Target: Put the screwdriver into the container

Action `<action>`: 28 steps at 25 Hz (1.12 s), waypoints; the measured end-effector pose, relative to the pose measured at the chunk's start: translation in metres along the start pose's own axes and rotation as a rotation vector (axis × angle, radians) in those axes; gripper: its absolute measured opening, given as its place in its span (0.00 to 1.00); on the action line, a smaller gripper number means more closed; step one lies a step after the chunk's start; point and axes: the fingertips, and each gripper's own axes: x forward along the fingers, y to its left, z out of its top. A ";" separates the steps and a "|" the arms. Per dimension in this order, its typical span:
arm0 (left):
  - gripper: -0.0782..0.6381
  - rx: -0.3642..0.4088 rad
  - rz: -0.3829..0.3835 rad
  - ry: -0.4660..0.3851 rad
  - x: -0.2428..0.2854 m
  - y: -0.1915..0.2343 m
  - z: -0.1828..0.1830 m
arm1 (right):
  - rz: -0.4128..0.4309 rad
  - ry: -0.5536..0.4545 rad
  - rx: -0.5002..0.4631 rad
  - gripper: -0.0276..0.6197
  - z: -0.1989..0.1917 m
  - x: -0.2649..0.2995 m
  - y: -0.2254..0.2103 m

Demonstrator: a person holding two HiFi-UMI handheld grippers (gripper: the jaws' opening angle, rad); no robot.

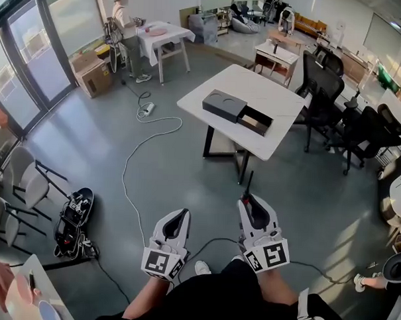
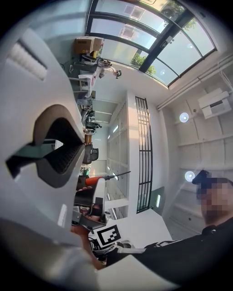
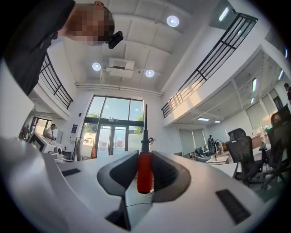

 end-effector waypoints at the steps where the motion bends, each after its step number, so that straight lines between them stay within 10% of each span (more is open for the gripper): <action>1: 0.12 -0.002 -0.007 0.003 0.001 0.000 -0.001 | -0.003 0.006 -0.001 0.19 -0.002 0.002 -0.001; 28: 0.12 0.023 -0.036 0.011 0.211 0.012 0.010 | -0.017 0.030 -0.003 0.19 -0.027 0.099 -0.173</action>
